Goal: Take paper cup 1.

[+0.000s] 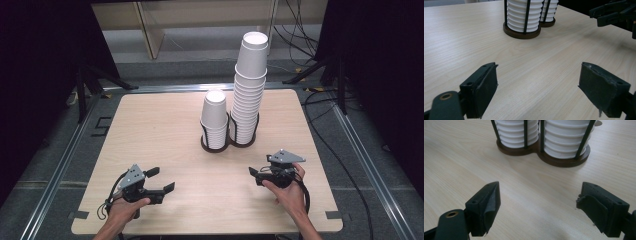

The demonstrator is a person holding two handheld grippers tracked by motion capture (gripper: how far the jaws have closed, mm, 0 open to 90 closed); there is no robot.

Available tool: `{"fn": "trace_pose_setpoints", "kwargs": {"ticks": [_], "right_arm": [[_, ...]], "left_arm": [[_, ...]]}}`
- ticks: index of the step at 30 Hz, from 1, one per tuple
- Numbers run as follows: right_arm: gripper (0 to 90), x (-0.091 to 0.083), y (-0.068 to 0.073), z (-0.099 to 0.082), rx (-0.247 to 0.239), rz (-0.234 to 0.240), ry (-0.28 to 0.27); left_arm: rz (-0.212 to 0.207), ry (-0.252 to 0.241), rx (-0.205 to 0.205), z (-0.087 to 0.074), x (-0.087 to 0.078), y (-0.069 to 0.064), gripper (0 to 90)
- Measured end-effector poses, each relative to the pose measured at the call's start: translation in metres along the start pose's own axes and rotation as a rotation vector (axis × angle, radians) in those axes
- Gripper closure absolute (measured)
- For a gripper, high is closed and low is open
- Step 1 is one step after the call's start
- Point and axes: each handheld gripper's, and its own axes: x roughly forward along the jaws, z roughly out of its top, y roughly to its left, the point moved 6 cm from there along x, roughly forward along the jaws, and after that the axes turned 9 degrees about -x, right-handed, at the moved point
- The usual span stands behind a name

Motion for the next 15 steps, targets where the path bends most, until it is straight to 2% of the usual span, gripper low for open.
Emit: {"fn": "trace_pose_setpoints", "kwargs": {"ticks": [8, 11, 12, 15], "right_arm": [[18.2, 0.0, 0.001, 0.001, 0.009, -0.01, -0.002], [18.2, 0.003, 0.002, 0.004, -0.01, 0.004, -0.009], [18.2, 0.002, 0.002, 0.006, -0.025, -0.009, -0.006], [18.3, 0.003, 0.005, 0.015, -0.022, 0.006, -0.031]], "left_arm": [[0.005, -0.003, -0.009, 0.0, -0.001, 0.0, 14.8], [-0.01, -0.018, -0.009, 0.001, 0.0, 0.0, 14.8], [-0.001, -0.009, -0.007, 0.001, -0.001, 0.0, 14.8], [-0.004, -0.009, -0.007, 0.001, -0.001, 0.0, 14.8]]}}
